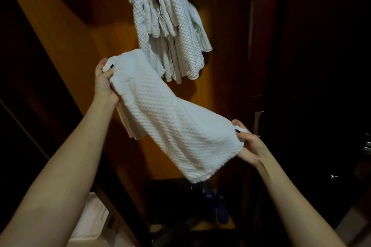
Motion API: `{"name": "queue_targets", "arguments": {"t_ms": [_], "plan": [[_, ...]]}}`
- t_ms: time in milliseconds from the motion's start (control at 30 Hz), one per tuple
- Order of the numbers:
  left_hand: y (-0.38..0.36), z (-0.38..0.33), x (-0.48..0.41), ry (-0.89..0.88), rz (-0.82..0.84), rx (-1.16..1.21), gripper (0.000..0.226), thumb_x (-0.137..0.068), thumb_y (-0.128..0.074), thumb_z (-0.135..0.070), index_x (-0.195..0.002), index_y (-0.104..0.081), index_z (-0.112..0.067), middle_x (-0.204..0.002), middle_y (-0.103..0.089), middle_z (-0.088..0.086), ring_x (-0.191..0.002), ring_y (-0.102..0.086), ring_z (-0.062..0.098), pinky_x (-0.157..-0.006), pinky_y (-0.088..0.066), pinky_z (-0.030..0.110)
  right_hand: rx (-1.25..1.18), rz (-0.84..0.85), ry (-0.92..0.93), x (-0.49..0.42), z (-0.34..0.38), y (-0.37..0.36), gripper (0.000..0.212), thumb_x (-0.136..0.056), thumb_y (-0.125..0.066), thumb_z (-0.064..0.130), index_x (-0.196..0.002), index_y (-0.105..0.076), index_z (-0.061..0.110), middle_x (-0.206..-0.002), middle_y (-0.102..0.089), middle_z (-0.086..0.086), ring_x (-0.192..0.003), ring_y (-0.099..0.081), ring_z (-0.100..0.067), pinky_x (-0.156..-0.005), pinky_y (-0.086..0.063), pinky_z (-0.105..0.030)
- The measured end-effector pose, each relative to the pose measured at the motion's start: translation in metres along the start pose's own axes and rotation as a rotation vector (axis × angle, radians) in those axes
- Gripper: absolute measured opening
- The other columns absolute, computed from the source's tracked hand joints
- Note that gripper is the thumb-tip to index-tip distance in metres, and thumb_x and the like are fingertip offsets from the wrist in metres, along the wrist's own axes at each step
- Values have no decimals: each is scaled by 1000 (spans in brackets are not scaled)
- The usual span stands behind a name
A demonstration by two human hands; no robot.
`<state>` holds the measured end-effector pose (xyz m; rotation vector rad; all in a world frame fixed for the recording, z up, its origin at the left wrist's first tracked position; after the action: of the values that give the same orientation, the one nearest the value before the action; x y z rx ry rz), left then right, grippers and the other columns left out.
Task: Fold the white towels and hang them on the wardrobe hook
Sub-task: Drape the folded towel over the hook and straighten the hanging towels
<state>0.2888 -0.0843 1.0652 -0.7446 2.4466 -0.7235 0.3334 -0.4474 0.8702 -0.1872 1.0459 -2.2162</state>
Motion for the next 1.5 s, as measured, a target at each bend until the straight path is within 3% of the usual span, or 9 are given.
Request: {"name": "queue_targets", "arguments": {"t_ms": [267,500,633,700,767,933,1133,1333,1500], "plan": [[-26,0,4,-10,-60,59,40,-90,-53,2,-117,-45,-26,-123,-55,11,-100,-63,26,-79,-57,37,229,-314,-28,1,-7,-5,47,-89,-53,-9,-128,-59,17,-111,-71,-11,-99,-69,-30,-71,-60,-37],[-49,-1,10,-48,-84,119,46,-90,-54,4,-124,-40,-24,-113,-57,10,-93,-64,25,-70,-59,34,-294,-184,234,18,-5,-7,63,-88,-55,6,-137,-44,45,-128,-63,-13,-120,-58,-33,-95,-48,-55],[-61,-1,15,-69,-141,98,45,-89,-54,5,-120,-41,-24,-121,-55,16,-104,-62,32,-83,-57,45,-58,-202,188,27,-12,-14,91,-87,-50,-12,-143,-26,54,-128,-56,-21,-97,-68,-29,-73,-59,-40],[-62,0,17,-83,-169,49,45,-88,-55,5,-121,-42,-22,-122,-55,16,-106,-62,32,-83,-57,45,-52,-287,238,33,-6,-17,75,-90,-50,-7,-145,-36,41,-119,-58,-20,-82,-66,-22,-68,-60,-33],[-62,2,20,-80,-167,61,45,-88,-54,6,-123,-41,-20,-120,-55,16,-105,-61,32,-82,-58,45,-50,-298,279,39,2,-19,55,-87,-59,5,-135,-52,31,-120,-63,-15,-99,-66,-26,-84,-57,-40],[-63,6,29,-113,-191,67,51,-87,-56,6,-131,-40,-16,-110,-57,10,-92,-64,25,-68,-59,34,363,-230,130,52,8,-28,76,-78,-69,-6,-133,-52,42,-125,-64,-11,-101,-69,-30,-73,-58,-38],[-66,11,36,-126,-193,47,45,-89,-55,3,-125,-42,-20,-104,-56,5,-86,-64,20,-61,-59,29,-7,-541,287,63,1,-22,37,-90,-61,2,-126,-57,8,-112,-70,-15,-96,-70,-24,-76,-59,-34],[-69,9,33,-131,-191,41,45,-89,-55,3,-124,-42,-22,-112,-53,8,-90,-63,21,-60,-58,28,499,-364,161,69,19,-29,69,-76,-71,-8,-137,-48,14,-125,-64,-9,-111,-65,-23,-84,-56,-35],[-71,9,30,-134,-138,4,50,-87,-55,5,-128,-40,-20,-113,-54,8,-95,-62,23,-67,-59,31,826,-365,105,69,19,-35,59,-74,-76,-3,-121,-58,28,-116,-66,-1,-100,-68,-15,-77,-58,-31]]}}
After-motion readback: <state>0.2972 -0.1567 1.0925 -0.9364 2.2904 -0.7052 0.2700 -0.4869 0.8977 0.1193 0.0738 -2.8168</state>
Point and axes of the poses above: each hand's wrist, its own x-axis away from the middle knuckle, its own y-axis out of the back of the hand, z = x × y, the point moved 3 cm from there along -x, towards the middle knuckle
